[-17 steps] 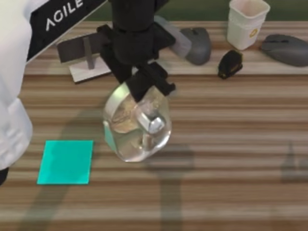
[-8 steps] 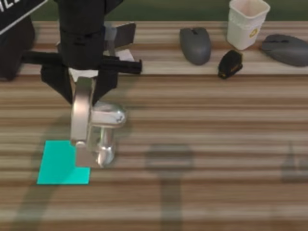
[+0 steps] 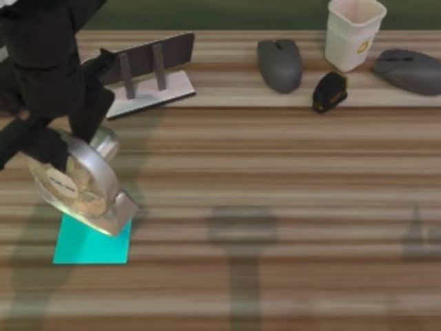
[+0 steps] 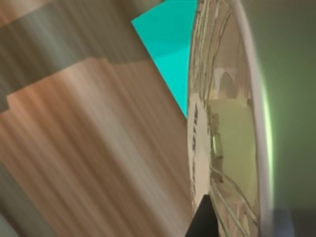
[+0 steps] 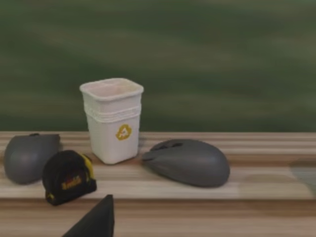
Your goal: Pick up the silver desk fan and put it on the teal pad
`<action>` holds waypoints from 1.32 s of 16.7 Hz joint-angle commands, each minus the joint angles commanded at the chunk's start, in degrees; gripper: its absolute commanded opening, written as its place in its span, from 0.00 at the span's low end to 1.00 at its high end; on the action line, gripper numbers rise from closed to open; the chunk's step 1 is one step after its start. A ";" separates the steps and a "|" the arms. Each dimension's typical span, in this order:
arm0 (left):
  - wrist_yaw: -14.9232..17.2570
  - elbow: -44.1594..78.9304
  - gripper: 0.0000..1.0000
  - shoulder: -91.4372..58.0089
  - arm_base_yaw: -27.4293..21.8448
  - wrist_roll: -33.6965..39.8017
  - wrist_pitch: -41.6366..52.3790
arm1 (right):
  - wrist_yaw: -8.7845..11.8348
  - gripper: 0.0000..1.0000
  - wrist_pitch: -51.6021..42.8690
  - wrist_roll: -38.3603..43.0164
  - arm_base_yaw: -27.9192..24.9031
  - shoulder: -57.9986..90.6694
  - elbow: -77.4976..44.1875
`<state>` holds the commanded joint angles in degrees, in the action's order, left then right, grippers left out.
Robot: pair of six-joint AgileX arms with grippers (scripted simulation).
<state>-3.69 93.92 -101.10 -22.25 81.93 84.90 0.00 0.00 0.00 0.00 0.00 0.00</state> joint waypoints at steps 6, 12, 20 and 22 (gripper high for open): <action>3.09 -9.48 0.00 5.53 3.56 21.91 -5.84 | 0.00 1.00 0.00 0.00 0.00 0.00 0.00; 3.78 -11.07 0.00 6.34 4.14 25.03 -6.99 | 0.00 1.00 0.00 0.00 0.00 0.00 0.00; 3.78 -17.63 0.00 5.38 4.52 24.64 -14.50 | 0.00 1.00 0.00 0.00 0.00 0.00 0.00; 3.78 -17.90 0.00 5.36 4.53 24.63 -14.79 | 0.00 1.00 0.00 0.00 0.00 0.00 0.00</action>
<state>0.10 76.02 -95.74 -17.71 106.56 70.11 0.00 0.00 0.00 0.00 0.00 0.00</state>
